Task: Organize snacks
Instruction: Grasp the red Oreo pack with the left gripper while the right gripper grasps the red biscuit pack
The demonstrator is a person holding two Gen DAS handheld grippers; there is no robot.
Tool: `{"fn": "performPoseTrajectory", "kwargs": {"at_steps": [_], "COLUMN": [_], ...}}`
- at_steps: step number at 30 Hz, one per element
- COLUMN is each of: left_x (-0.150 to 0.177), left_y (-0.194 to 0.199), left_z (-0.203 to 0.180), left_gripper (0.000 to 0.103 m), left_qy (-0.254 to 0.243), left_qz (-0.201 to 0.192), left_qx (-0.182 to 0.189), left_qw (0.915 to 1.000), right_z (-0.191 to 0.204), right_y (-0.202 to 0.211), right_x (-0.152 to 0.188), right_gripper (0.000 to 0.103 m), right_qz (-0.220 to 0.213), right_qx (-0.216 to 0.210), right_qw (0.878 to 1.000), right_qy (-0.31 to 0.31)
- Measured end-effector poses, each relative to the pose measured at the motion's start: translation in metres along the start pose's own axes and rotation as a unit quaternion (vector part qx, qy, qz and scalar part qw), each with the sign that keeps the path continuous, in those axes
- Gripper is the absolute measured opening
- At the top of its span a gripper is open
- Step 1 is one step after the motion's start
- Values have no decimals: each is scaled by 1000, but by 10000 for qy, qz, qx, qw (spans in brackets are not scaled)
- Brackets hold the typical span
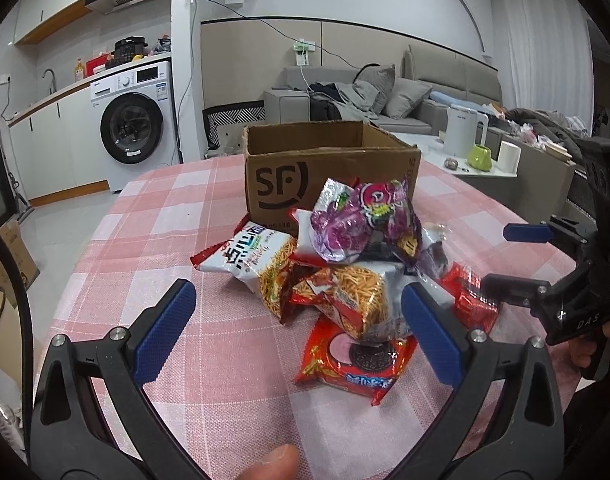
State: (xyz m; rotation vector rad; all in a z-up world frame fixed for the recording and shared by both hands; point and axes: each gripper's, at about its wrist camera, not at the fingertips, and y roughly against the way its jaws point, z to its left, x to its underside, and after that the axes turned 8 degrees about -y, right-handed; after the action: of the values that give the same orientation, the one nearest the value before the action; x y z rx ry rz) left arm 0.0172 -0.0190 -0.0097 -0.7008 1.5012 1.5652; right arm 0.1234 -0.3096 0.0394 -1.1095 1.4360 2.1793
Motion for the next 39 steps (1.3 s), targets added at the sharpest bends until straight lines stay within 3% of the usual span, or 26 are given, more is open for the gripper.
{"fn": "performPoseTrajectory", "kwargs": {"at_steps": [4,11,16,19,27,30,34,36,38,39], "left_x": [2,6,8,11,16,16,20,22,24,25], "left_y": [-5,-13,-22,-28,-50,-59,-75,-78,-81,-81], "left_z": [-10,-13,-12,-16,-29,-32,-31,-30,-30,-30], "left_gripper": [102,102,102,102,102,92,70,67,55,54], "left_qy": [-198,-159,-128,-244,-490,-499,-437,-385,-395,-403], "left_qz": [161,474,738,912,1288,1467,1665,1637,1622,1614], "left_qx": [-26,353,698,840,890,1003,1129,1187,1279,1296], "left_qw": [9997,9981,9947,9920,9865,9828,9786,9786,9776,9775], "right_z": [1,-3,-5,-5,-1,1,4,5,4,4], "right_y": [-10,-24,-31,-33,-37,-38,-38,-38,-37,-37], "right_x": [2,6,8,9,12,12,12,12,13,13], "right_gripper": [103,102,88,85,72,67,61,59,54,52], "right_qz": [309,744,935,1032,1109,1119,1115,1115,1110,1104], "right_qx": [-18,-109,-258,-341,-407,-439,-423,-411,-394,-387], "right_qw": [9995,9970,9949,9936,9926,9924,9927,9927,9929,9930], "right_qy": [-8,-193,-270,-309,-277,-248,-191,-185,-173,-175]}}
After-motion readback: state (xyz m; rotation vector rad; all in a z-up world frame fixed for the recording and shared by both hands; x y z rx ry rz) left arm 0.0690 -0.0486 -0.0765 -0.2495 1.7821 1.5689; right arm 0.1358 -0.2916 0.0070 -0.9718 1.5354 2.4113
